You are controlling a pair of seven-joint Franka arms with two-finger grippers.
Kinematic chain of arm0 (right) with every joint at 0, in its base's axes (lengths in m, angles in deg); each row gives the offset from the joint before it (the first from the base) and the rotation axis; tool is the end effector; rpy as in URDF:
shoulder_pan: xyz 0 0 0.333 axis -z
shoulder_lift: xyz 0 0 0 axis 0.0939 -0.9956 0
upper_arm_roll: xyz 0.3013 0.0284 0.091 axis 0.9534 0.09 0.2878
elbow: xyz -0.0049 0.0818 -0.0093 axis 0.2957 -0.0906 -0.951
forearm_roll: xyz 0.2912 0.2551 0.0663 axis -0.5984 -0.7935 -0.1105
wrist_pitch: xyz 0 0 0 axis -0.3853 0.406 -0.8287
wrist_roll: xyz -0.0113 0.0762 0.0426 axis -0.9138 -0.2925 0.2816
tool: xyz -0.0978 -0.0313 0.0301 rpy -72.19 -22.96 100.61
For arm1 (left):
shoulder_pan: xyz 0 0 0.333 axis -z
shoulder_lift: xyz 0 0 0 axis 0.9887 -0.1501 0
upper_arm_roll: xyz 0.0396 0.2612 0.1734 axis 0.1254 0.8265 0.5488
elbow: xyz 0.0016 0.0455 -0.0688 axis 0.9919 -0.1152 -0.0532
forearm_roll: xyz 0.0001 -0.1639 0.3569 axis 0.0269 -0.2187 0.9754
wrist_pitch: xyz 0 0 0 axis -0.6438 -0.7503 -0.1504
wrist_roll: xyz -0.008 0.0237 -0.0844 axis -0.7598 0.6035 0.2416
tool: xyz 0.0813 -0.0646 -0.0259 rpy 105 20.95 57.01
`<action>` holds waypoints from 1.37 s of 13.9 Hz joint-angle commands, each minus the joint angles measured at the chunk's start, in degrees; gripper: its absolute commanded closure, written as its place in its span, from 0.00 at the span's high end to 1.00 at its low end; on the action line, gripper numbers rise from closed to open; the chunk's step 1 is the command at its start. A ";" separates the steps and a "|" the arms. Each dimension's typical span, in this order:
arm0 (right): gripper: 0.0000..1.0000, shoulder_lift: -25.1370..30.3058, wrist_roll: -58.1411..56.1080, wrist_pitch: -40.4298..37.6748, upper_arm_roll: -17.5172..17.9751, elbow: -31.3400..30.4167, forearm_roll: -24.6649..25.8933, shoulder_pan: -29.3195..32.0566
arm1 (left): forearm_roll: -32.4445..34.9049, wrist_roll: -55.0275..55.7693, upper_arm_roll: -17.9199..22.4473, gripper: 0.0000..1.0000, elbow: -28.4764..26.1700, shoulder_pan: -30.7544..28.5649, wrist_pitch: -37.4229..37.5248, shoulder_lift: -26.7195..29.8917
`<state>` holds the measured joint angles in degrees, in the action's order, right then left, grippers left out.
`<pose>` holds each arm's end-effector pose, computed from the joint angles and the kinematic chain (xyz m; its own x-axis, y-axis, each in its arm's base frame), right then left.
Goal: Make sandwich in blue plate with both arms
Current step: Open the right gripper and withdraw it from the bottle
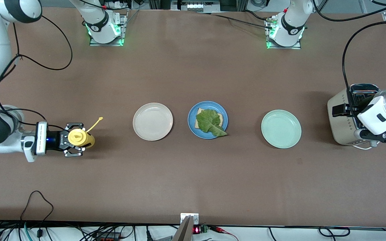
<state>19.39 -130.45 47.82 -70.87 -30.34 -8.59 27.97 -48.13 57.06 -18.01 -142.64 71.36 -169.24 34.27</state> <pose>0.6823 -0.0612 0.1845 0.1131 0.2371 0.9649 0.9889 0.0671 -0.1324 0.6503 -0.0017 0.5181 0.9747 -0.1008 -0.1995 -0.1131 -0.9922 -0.0516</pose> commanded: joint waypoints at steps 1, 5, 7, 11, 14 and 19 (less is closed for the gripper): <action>0.29 -4.47 -3.79 -3.53 1.18 0.90 -3.40 2.38 | 1.02 0.38 -0.32 1.00 1.02 -0.27 0.69 -0.49; 0.29 -7.91 -6.61 -4.50 1.18 0.81 -4.20 3.96 | 1.11 0.38 -0.23 1.00 0.93 -0.54 0.69 -0.49; 0.31 -8.69 -8.01 -4.42 1.09 0.81 -4.20 4.40 | 1.28 0.29 -0.23 1.00 0.58 -1.93 0.69 -0.49; 0.52 -9.84 -9.87 -4.50 1.09 0.81 -4.03 4.93 | 2.42 -0.24 -0.06 1.00 0.31 -3.87 0.69 -0.32; 0.88 -9.58 -9.60 -4.50 1.00 0.81 -3.50 5.54 | 5.84 -0.67 -0.15 1.00 -0.65 -5.01 0.78 0.47; 1.00 -6.25 -8.46 -5.03 0.83 1.34 4.66 9.23 | 7.70 -9.52 -0.67 1.00 -8.44 -15.36 -6.39 4.06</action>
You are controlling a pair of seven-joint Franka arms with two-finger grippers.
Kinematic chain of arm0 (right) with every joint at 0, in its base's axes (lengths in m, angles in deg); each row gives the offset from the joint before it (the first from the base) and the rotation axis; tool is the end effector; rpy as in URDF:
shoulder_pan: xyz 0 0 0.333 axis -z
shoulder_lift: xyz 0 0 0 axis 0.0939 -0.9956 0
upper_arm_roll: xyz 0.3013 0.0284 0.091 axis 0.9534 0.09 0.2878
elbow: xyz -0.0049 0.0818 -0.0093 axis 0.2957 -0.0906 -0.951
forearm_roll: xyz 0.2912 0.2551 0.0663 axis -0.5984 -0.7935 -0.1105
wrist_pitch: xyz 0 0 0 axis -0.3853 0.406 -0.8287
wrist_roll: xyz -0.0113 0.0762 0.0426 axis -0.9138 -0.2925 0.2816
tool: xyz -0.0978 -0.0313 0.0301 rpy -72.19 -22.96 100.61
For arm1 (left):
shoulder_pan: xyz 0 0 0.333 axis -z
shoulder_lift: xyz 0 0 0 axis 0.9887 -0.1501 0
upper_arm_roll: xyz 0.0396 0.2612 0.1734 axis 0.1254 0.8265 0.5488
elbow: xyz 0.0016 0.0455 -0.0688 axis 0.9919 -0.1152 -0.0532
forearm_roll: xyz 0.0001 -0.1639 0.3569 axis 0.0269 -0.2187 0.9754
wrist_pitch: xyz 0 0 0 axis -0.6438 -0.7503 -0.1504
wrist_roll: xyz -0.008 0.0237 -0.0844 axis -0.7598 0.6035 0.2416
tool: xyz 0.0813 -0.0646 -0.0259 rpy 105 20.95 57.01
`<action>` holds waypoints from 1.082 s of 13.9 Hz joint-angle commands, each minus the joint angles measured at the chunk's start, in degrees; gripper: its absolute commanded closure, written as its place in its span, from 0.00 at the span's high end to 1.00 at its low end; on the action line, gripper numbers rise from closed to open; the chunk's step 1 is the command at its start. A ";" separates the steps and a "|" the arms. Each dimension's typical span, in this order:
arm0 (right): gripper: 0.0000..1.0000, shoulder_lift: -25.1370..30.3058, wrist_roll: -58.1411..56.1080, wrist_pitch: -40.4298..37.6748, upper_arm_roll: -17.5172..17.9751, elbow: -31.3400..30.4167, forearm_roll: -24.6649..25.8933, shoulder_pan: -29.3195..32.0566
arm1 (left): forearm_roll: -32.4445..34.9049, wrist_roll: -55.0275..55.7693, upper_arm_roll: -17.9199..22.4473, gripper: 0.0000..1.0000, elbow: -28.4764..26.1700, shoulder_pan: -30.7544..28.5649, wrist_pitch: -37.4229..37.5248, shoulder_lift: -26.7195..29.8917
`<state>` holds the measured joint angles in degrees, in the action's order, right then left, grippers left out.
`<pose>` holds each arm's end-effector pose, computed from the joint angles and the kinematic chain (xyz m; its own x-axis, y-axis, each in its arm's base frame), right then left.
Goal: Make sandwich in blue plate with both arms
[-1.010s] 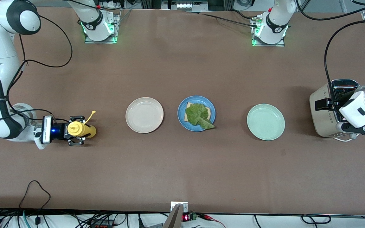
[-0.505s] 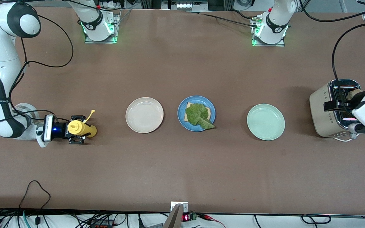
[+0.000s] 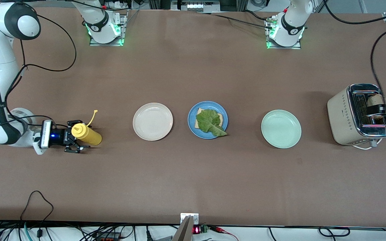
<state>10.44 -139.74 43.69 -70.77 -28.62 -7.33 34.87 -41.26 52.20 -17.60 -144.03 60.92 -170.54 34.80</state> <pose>0.6448 -0.1258 0.0978 0.0878 0.1286 0.9878 0.9943 0.0482 -0.0947 0.6373 0.1317 0.5159 0.9775 0.0080 -0.2108 -0.0258 -0.9872 -0.1572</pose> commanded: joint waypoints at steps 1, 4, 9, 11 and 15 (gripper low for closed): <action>1.00 4.02 1.44 -0.82 0.73 -0.38 6.03 3.30 | 0.66 -7.48 -1.17 1.00 -12.83 -6.69 -10.70 6.41; 1.00 9.38 6.88 0.58 -0.32 -0.38 14.74 4.71 | -0.05 -8.91 -1.35 1.00 -28.58 -10.05 -22.16 14.78; 1.00 21.32 24.26 6.46 -1.29 -0.90 27.83 2.43 | -5.23 -14.16 -1.26 1.00 -31.96 -15.23 -23.93 13.13; 1.00 26.68 33.04 8.05 -1.29 -2.21 33.36 0.68 | -6.81 -17.51 -1.26 1.00 -31.96 -17.07 -25.59 11.64; 1.00 39.95 54.30 11.74 -1.29 -9.32 45.75 -4.42 | -6.81 -22.71 -1.17 0.87 -31.96 -20.24 -30.26 8.03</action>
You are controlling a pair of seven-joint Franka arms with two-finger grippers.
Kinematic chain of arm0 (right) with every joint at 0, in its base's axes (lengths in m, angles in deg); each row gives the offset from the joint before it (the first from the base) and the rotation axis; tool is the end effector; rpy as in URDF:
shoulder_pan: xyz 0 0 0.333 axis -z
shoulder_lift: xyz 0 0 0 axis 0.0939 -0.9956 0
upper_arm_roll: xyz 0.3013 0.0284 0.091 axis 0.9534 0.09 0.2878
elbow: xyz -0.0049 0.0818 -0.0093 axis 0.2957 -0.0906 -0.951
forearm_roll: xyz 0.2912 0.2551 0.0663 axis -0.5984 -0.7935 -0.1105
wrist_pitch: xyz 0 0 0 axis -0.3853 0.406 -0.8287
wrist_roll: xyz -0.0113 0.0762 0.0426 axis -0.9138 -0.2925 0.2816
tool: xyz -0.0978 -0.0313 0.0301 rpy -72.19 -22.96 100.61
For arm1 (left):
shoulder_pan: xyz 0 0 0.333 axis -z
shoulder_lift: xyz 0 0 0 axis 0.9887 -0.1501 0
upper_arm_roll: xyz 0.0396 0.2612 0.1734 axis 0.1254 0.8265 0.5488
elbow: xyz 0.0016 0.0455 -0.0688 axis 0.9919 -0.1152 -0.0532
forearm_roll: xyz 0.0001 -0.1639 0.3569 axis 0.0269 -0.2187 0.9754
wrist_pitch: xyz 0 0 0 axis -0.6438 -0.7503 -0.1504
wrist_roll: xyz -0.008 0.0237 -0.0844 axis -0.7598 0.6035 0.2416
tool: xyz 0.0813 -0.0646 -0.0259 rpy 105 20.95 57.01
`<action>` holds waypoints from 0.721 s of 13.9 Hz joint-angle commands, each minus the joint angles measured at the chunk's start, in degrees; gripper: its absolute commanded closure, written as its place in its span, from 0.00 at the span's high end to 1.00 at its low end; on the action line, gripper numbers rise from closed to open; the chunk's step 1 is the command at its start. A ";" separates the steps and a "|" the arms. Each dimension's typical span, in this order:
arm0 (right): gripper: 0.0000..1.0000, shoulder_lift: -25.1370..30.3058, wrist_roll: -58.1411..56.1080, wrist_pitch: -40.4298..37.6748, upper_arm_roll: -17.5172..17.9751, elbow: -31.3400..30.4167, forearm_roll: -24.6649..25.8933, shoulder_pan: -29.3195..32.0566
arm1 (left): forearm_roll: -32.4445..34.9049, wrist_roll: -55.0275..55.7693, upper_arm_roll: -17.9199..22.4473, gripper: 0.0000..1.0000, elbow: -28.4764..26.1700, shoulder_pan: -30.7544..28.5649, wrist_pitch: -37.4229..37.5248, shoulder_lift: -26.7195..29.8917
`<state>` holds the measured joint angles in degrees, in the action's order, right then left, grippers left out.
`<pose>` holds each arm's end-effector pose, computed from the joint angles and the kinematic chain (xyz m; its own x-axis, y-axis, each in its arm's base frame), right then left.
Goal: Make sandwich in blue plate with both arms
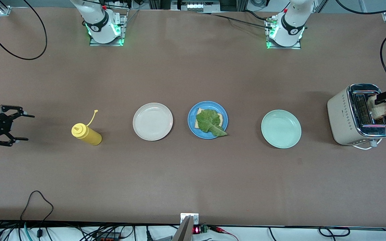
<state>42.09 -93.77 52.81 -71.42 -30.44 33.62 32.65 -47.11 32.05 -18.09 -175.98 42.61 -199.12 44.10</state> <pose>0.6586 -0.1798 0.3990 0.4006 0.8418 0.3619 0.9096 -0.3179 -0.2675 0.5406 0.2638 0.3947 0.9841 -0.1241 -0.1274 -0.1304 -0.9905 -0.0427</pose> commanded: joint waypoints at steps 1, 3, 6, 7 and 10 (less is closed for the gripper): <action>1.00 11.02 13.43 2.46 -0.65 -9.01 7.18 -3.25 | -0.96 -3.17 -0.68 0.79 -0.01 -2.20 -2.11 -1.45; 1.00 16.39 25.11 2.80 -0.56 -12.78 8.96 -5.19 | -0.96 -3.26 -0.68 0.52 -0.01 -2.55 -2.03 -1.71; 1.00 21.23 39.62 2.37 -0.56 -13.86 12.29 -9.75 | -0.96 -2.39 -0.68 0.15 0.43 -2.64 -1.16 -1.98; 1.00 22.64 46.11 2.11 -0.56 -14.03 12.74 -11.25 | -0.96 -2.12 -0.68 0.11 0.35 -2.64 -1.06 -1.98; 1.00 26.25 61.33 1.32 -0.47 -15.08 15.11 -15.29 | -1.05 -1.16 -0.68 0.01 0.52 -2.55 -0.27 -1.98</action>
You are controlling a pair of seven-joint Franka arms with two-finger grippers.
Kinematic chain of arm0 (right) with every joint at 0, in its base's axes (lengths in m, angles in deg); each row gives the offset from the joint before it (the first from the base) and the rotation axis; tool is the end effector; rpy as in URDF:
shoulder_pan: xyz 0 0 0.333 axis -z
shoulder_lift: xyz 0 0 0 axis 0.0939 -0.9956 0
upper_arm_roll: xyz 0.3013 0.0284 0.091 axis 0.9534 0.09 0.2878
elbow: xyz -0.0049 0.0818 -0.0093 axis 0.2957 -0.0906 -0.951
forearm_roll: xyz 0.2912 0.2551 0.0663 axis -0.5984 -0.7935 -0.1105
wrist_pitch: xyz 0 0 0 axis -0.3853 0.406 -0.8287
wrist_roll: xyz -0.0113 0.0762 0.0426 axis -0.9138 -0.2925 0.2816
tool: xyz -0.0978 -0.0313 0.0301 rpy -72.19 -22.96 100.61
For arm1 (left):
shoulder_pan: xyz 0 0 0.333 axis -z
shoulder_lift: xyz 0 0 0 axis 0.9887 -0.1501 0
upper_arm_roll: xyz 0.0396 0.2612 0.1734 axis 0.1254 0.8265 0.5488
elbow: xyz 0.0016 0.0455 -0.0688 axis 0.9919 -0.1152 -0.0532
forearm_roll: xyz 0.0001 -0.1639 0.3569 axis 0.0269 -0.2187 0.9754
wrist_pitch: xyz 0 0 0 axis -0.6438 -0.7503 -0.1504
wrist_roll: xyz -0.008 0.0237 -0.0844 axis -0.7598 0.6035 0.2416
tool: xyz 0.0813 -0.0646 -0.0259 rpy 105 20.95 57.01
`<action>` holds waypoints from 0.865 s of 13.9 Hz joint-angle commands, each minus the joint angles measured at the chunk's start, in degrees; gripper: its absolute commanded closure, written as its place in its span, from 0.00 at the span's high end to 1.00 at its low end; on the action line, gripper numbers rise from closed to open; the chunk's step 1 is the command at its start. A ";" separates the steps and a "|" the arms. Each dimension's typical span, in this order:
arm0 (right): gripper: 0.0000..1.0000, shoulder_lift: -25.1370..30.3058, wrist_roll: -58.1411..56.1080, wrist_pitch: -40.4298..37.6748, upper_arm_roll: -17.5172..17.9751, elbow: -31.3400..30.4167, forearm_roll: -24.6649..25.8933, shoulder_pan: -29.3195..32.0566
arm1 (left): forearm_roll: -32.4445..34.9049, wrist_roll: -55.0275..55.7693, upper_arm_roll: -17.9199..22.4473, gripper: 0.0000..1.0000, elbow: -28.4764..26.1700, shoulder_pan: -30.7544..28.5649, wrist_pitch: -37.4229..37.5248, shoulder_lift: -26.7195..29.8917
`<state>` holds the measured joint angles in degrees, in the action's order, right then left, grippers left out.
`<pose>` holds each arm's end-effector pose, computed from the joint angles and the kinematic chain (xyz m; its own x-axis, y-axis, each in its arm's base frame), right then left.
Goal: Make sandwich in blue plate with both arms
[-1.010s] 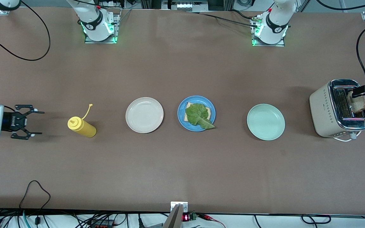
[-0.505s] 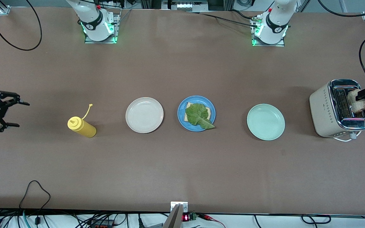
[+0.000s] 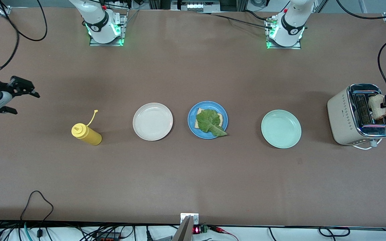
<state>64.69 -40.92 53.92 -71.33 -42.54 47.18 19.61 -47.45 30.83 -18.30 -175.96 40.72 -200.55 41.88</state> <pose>0.6013 -0.0268 0.5465 0.8497 0.5272 0.0047 0.5249 -0.8451 -0.1016 0.5370 0.2815 0.3740 0.9846 -0.1181 -0.1291 -0.1215 -0.9924 -0.0185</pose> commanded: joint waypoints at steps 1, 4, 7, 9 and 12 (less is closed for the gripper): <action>1.00 4.44 12.63 0.03 -0.56 -2.98 2.17 -3.66 | -0.80 0.77 -0.56 0.01 0.84 -0.57 2.20 0.34; 1.00 4.80 17.85 -0.40 -0.30 -1.76 2.44 -5.34 | -0.71 2.18 -0.91 0.01 5.23 0.39 7.11 0.42; 1.00 4.80 19.26 -0.58 -0.30 -0.26 2.44 -5.16 | -0.62 4.02 -3.01 0.01 11.46 0.66 14.57 0.60; 1.00 5.76 24.31 -0.85 -0.65 -0.08 2.00 -6.21 | 0.07 4.73 -4.85 0.01 16.21 0.74 20.64 0.60; 1.00 7.26 34.02 -2.25 -4.05 -0.17 2.53 -11.11 | 1.39 4.91 -6.27 0.01 21.22 1.53 25.83 0.78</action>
<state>70.15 -11.19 52.95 -72.12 -42.62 48.89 12.73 -47.49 35.24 -23.78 -158.69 41.55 -178.78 42.93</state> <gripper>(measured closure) 0.000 0.872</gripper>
